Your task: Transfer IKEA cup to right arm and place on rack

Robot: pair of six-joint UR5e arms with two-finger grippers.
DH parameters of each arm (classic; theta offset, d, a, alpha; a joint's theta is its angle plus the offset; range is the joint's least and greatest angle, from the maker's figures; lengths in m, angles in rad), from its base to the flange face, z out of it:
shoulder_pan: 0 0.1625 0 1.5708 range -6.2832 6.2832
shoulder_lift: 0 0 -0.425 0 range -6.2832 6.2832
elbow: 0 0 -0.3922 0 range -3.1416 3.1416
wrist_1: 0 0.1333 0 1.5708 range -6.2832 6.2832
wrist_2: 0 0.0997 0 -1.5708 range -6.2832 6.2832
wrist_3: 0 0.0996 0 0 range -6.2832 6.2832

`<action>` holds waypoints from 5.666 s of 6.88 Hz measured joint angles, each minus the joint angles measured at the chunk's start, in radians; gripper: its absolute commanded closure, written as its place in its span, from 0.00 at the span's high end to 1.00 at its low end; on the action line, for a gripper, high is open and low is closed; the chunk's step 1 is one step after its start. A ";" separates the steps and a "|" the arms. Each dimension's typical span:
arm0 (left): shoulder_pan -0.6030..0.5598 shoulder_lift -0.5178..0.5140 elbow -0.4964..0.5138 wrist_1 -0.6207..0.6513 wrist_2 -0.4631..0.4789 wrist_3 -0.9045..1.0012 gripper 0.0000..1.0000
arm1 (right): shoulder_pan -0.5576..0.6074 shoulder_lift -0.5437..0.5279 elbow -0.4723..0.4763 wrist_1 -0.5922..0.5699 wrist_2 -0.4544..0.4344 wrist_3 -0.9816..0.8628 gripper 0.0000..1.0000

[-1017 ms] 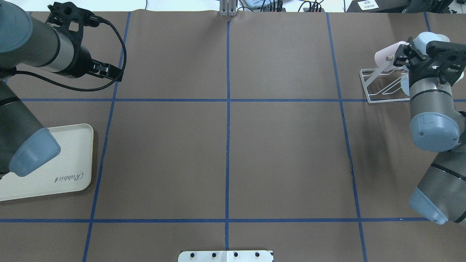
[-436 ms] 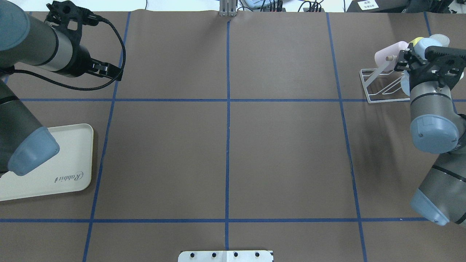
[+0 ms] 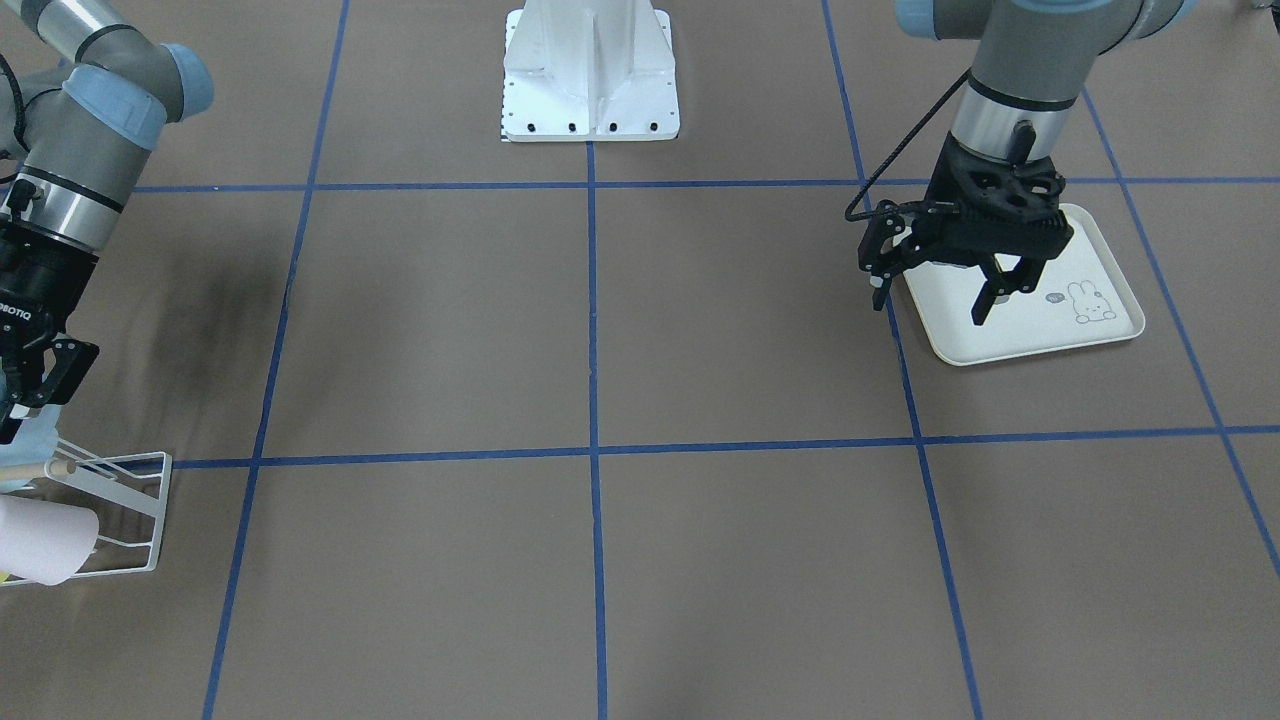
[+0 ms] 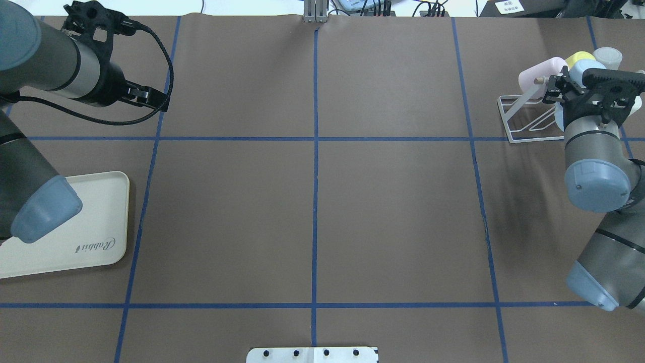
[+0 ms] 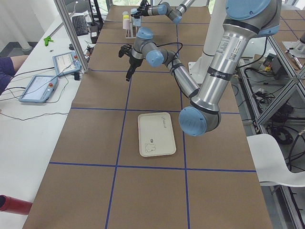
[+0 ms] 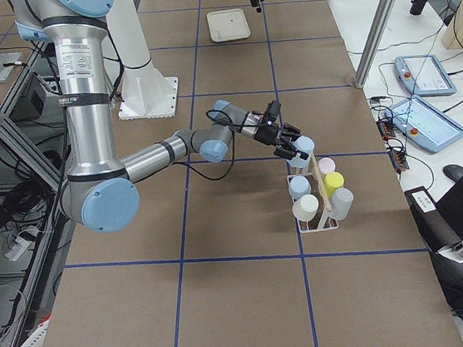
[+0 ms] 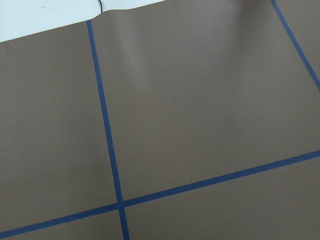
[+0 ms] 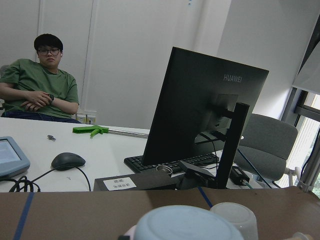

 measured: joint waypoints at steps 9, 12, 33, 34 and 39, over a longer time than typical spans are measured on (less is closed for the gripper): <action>0.001 0.003 0.001 0.000 0.000 -0.006 1.00 | -0.031 0.011 -0.031 0.002 0.019 0.011 1.00; 0.001 0.003 0.003 -0.001 0.001 -0.008 1.00 | -0.032 0.017 -0.034 0.004 0.019 0.005 1.00; -0.703 0.394 0.492 -0.134 -0.447 0.957 1.00 | 0.891 -0.077 0.032 -0.614 1.693 -1.276 1.00; -0.703 0.396 0.494 -0.132 -0.447 0.953 1.00 | 0.891 -0.057 -0.020 -0.617 1.669 -1.276 1.00; -0.703 0.403 0.389 0.000 -0.508 0.868 1.00 | 0.890 0.039 -0.190 -0.695 1.641 -1.291 1.00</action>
